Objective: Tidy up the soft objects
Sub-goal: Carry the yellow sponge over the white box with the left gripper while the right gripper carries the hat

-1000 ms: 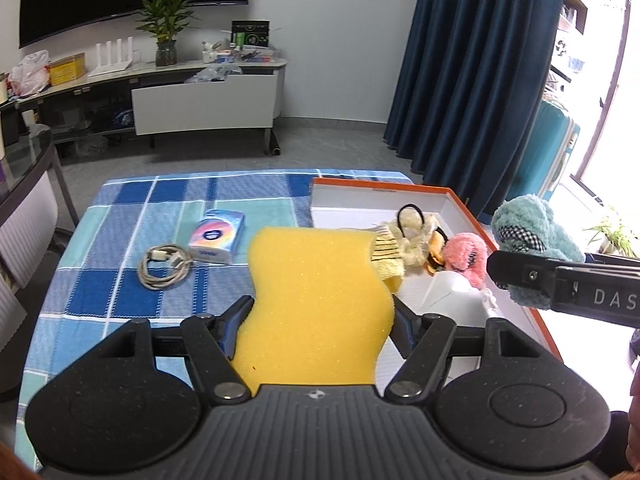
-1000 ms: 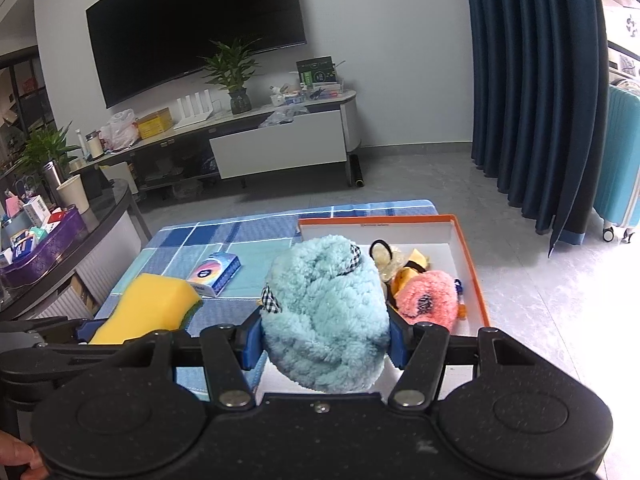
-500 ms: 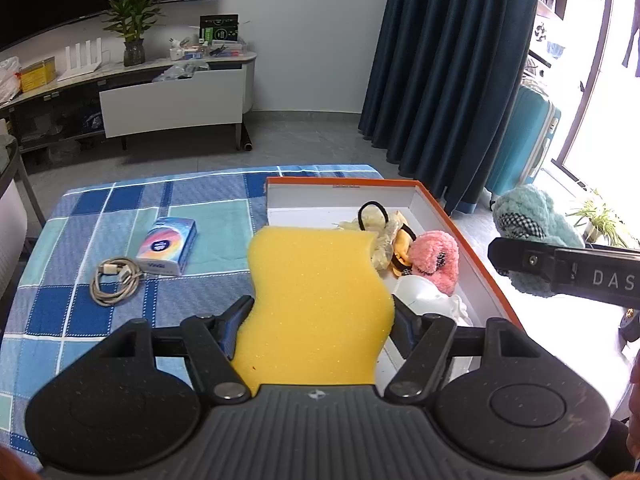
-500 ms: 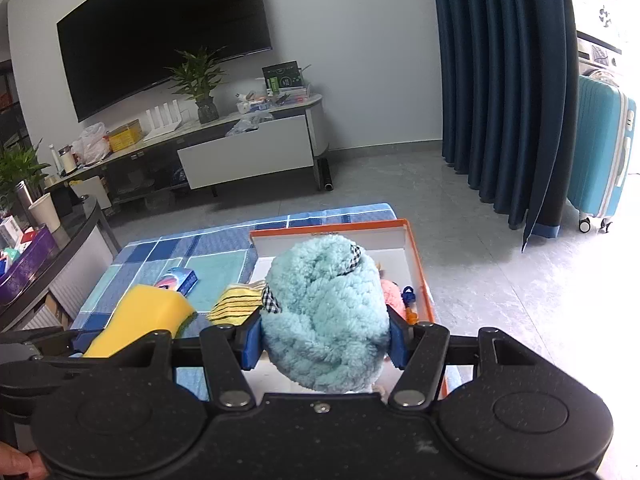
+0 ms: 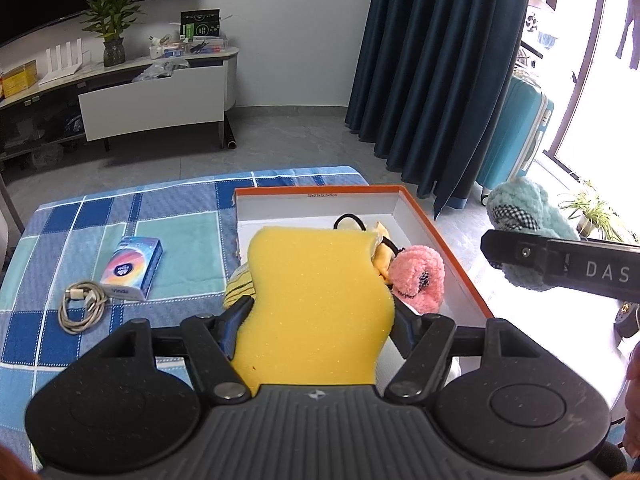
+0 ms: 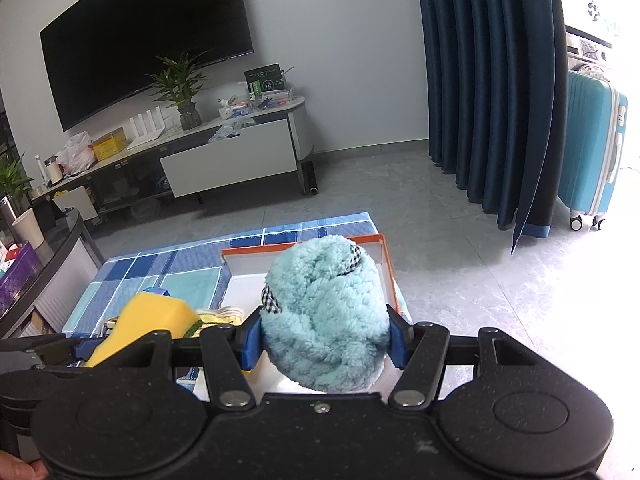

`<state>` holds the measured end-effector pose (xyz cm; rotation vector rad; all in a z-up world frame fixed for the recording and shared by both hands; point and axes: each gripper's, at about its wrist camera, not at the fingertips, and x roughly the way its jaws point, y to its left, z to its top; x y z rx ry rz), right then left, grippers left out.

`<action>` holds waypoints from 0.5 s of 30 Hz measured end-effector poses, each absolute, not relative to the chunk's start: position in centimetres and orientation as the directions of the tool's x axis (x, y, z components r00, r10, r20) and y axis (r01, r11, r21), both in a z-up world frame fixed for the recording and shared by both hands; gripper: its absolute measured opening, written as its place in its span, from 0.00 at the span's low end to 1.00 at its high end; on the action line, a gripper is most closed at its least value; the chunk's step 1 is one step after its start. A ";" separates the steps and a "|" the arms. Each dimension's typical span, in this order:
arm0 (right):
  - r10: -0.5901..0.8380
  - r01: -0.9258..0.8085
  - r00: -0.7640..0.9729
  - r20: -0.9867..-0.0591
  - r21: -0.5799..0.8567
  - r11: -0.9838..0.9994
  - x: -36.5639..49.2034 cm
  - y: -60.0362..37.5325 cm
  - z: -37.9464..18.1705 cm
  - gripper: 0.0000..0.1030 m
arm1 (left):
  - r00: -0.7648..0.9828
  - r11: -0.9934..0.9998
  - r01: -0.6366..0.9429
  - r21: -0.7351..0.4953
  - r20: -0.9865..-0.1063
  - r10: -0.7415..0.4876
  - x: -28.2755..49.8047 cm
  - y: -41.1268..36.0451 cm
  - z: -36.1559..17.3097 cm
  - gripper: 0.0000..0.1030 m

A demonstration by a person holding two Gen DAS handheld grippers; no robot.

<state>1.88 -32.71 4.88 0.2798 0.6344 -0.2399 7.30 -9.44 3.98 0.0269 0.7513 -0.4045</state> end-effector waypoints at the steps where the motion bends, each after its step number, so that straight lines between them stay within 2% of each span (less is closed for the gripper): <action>1: -0.135 0.306 0.779 -0.612 0.183 0.935 2.0 -32.8 4.9 0.68 | 0.658 0.923 0.367 -0.118 -0.669 -0.347 7.5 -9.6 4.0 0.68; 15: -0.134 0.305 0.776 -0.617 0.181 0.935 3.5 -33.5 4.8 0.69 | 0.648 0.922 0.372 -0.113 -0.679 -0.345 8.9 -10.5 4.1 0.69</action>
